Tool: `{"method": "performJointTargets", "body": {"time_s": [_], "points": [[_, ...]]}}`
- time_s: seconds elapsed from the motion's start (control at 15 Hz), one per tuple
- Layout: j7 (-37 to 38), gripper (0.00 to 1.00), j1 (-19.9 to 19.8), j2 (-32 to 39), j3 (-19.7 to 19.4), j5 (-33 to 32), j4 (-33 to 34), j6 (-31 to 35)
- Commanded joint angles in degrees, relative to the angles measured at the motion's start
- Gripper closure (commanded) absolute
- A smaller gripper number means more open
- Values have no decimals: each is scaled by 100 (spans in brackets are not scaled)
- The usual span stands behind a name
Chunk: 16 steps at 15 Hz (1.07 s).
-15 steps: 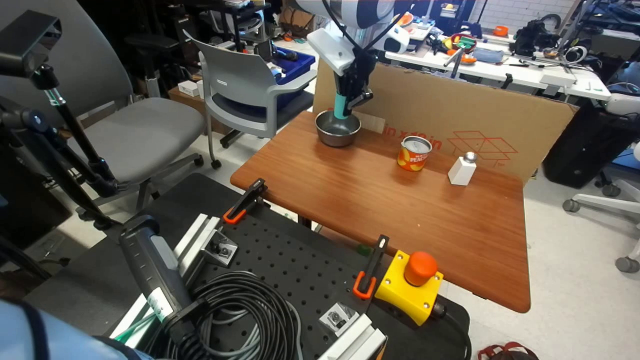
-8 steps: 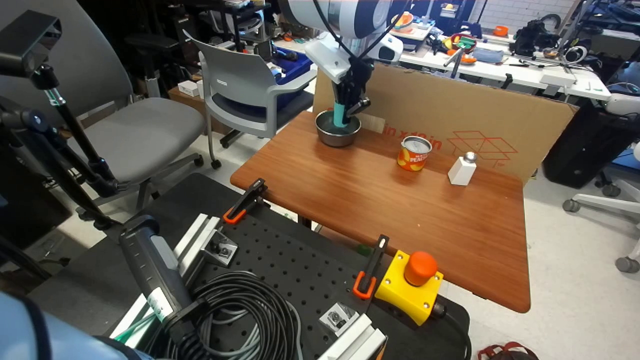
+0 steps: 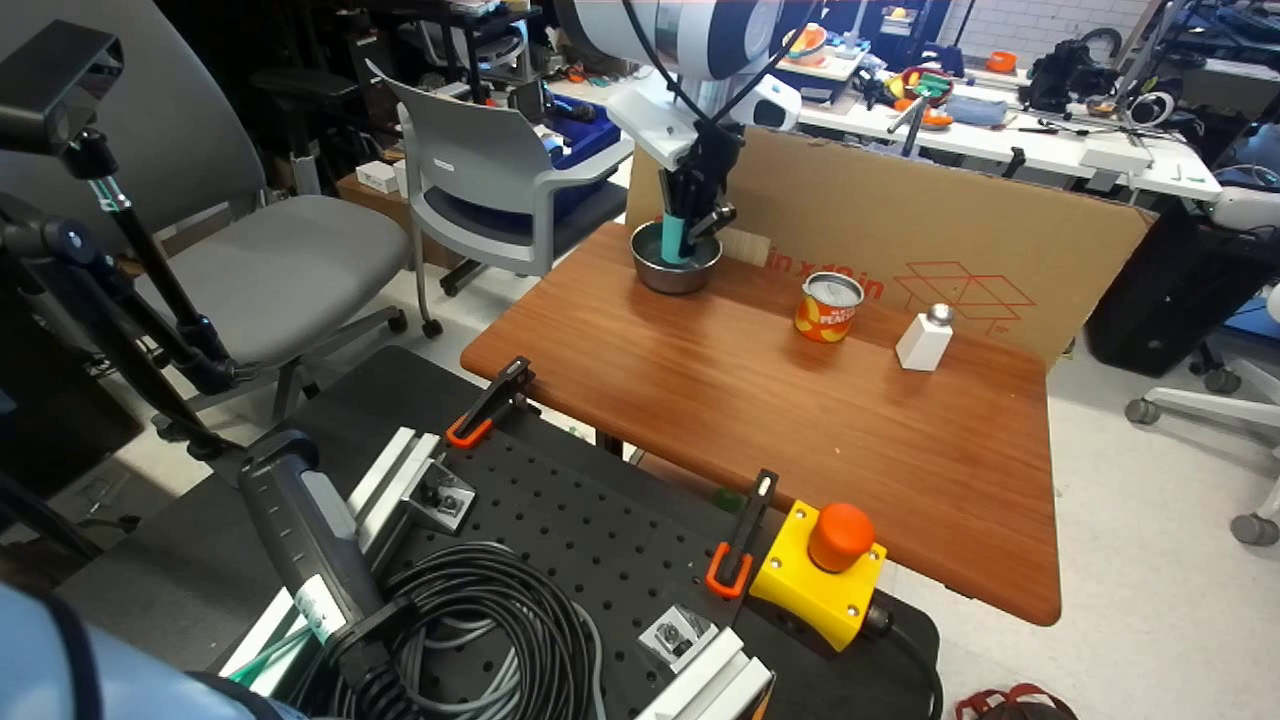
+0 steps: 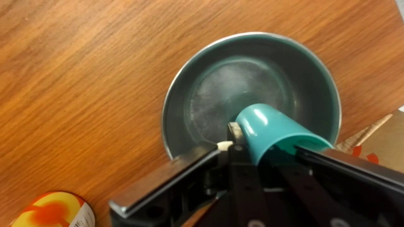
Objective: Put the cup in the silver bowl.
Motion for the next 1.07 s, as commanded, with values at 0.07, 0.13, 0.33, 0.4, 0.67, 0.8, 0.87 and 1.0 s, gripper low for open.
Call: {"method": "performJointTargets", "body": {"time_s": [0.07, 0.13, 0.33, 0.4, 0.67, 0.8, 0.87, 1.0], "points": [[145, 99, 137, 16, -110, -200, 63, -83], [151, 98, 142, 15, -115, -225, 54, -89], [176, 63, 146, 14, -127, -258, 44, -141], [179, 57, 143, 3, -125, -268, 34, -165], [88, 27, 130, -183, -72, -285, -145, -169], [28, 12, 147, -382, -36, -286, -318, -161], [-7, 4, 169, -537, -19, -299, -452, -160], [-32, 0, 237, -891, -1, -337, -747, -140]]}}
